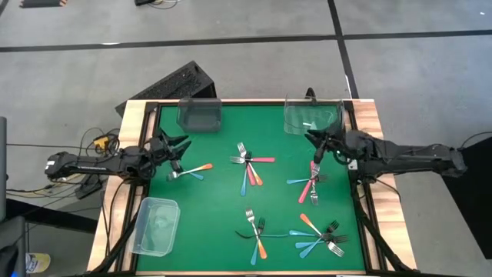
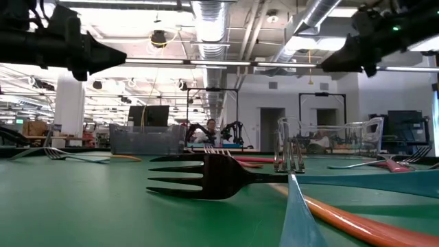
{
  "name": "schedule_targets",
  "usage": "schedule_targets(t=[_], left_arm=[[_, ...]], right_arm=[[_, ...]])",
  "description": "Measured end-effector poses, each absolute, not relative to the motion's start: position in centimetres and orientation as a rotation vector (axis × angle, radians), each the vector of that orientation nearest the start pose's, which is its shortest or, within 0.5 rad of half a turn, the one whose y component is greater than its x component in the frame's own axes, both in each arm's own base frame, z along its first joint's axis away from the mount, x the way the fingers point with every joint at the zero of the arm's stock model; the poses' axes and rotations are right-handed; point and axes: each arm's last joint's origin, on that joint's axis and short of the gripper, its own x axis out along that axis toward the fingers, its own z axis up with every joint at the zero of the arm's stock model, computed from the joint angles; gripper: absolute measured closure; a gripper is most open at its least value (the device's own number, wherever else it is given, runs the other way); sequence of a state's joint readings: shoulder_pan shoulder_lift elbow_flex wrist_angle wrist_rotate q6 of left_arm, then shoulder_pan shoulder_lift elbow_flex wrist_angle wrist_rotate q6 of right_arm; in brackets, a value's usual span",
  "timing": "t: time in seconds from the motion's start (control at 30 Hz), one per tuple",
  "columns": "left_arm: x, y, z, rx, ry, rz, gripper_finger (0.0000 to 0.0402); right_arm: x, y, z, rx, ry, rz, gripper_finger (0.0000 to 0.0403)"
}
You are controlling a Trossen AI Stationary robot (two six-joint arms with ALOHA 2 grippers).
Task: Sort silverware by color (type)
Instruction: Put the pink fork into the transparent bin
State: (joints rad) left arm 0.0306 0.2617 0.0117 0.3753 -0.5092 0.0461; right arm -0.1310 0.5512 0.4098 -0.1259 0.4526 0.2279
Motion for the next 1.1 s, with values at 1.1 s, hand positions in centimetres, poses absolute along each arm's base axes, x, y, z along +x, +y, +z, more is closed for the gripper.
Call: schedule_targets(t=[1.1], left_arm=[[12.8,2.6,16.4,-0.026,0.068,0.487,0.0292]], right_arm=[[27.8,-4.7,23.9,0.259,0.630,-0.651,0.0227]])
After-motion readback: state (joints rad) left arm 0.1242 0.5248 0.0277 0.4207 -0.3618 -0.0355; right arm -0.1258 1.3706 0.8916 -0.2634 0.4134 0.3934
